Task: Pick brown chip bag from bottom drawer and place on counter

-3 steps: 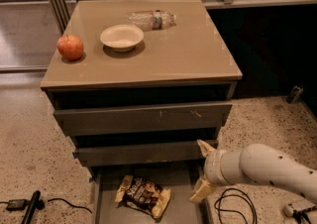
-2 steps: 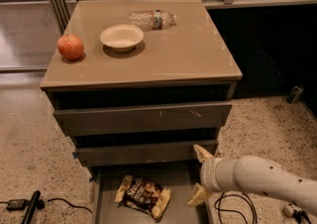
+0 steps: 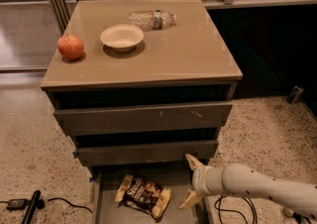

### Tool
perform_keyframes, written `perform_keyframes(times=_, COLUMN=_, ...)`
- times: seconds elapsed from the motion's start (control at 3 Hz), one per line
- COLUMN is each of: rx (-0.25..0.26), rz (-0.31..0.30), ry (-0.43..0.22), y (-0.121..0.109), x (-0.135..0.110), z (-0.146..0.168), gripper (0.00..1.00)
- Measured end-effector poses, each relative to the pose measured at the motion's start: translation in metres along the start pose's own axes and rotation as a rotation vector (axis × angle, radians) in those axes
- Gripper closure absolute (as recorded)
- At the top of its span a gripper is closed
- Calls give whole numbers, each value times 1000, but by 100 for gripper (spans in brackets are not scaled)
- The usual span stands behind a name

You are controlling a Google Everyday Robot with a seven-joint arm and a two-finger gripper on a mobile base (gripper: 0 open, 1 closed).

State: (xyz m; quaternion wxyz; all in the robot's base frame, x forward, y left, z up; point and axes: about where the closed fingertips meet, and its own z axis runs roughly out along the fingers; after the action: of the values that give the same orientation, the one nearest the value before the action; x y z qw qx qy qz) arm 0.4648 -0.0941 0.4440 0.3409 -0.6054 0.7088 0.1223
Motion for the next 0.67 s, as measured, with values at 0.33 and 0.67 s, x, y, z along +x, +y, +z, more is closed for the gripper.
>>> perform_keyframes(times=0.33, rx=-79, rz=75, ry=-58, y=7, x=24, z=40, gripper=0)
perform_keyframes(times=0.67, rx=-155, rz=135, ry=-115, y=16, x=38, z=80, gripper=0)
